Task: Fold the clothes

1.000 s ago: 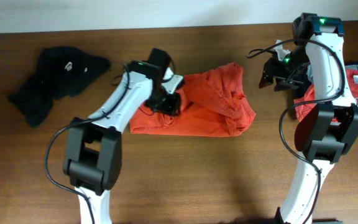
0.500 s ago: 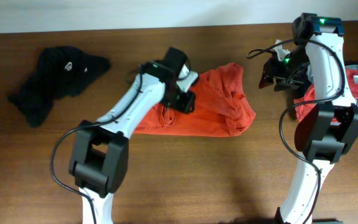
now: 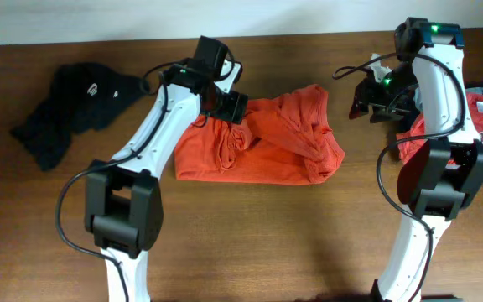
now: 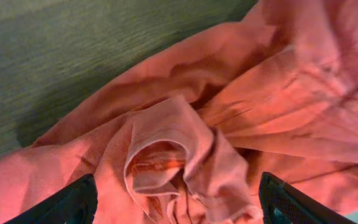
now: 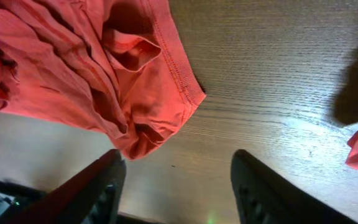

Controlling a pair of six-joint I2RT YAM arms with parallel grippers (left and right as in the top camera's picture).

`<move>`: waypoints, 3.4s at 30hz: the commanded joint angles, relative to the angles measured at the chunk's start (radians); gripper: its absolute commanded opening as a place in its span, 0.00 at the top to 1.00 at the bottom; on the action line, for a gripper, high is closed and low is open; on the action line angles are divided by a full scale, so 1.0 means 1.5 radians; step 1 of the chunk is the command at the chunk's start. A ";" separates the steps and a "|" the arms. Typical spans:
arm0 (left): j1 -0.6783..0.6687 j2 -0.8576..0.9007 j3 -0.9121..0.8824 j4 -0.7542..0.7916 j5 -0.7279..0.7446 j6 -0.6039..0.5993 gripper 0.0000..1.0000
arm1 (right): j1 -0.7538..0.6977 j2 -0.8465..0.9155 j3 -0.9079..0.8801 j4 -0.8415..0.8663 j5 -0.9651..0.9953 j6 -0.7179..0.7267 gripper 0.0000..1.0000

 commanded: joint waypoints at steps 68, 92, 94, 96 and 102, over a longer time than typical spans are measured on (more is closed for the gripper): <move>0.001 0.046 0.286 -0.300 -0.112 -0.028 0.16 | 0.064 0.059 -0.272 0.294 -0.132 -0.080 0.23; 0.113 0.046 0.286 -0.300 -0.109 -0.031 0.16 | 0.087 0.057 -0.286 0.361 -0.131 -0.041 0.96; 0.113 0.046 0.286 -0.300 -0.109 -0.031 0.15 | 0.068 0.055 -0.286 0.348 -0.131 -0.041 0.96; 0.113 0.046 0.286 -0.300 -0.109 -0.031 0.15 | 0.043 0.050 -0.286 0.332 -0.131 -0.042 0.96; 0.114 0.046 0.286 -0.297 -0.110 -0.031 0.15 | -0.034 0.027 -0.274 0.295 -0.134 -0.042 0.96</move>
